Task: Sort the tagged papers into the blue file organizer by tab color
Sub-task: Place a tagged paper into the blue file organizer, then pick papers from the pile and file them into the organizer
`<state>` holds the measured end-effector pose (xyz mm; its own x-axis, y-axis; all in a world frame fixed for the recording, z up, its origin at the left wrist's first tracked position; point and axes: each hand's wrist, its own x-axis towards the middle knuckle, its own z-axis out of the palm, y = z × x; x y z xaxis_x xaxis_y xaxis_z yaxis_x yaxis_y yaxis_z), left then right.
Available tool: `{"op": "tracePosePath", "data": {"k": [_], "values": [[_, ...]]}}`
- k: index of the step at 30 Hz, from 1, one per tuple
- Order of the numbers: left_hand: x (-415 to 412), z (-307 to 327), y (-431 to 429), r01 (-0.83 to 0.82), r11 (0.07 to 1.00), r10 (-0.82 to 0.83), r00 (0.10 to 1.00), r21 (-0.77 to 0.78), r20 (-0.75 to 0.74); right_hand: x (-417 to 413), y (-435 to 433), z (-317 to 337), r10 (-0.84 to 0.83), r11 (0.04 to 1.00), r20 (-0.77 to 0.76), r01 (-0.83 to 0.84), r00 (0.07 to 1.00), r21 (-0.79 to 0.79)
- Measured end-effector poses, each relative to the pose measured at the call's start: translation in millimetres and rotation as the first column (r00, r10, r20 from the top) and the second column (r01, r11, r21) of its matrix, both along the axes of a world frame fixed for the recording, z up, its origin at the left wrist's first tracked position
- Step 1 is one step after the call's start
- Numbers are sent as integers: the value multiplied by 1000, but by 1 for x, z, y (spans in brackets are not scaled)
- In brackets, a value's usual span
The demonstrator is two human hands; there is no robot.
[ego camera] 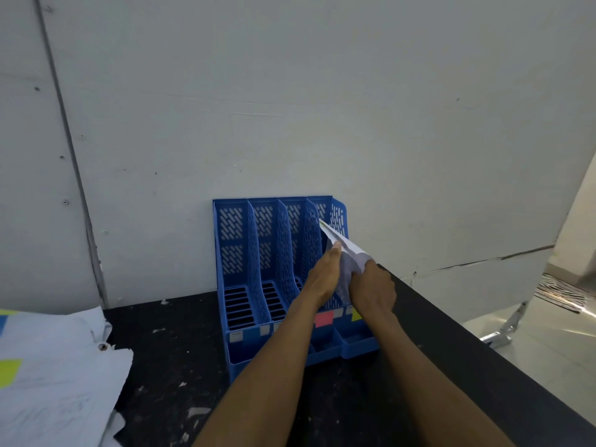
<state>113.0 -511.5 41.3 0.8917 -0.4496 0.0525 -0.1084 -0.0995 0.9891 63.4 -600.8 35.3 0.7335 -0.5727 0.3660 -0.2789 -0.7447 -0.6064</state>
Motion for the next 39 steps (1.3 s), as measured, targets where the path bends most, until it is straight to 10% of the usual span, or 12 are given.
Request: {"op": "tracePosePath", "data": {"k": [15, 21, 27, 39], "values": [[-32, 38, 219, -314, 944, 308, 949, 104, 66, -9, 185, 36, 249, 966, 110, -238, 962, -99], [-66, 3, 379, -608, 690, 497, 792, 393, 354, -28, 306, -7, 488, 873, -179, -475, 854, 113], [-109, -56, 492, -664, 447, 633, 708, 600, 312, -56, 386, -59, 508, 860, -395, -419, 766, 292], [-129, -82, 517, -662, 473, 673, 698, 582, 246, -51, 416, -51, 358, 925, -142, -330, 923, 187]]}}
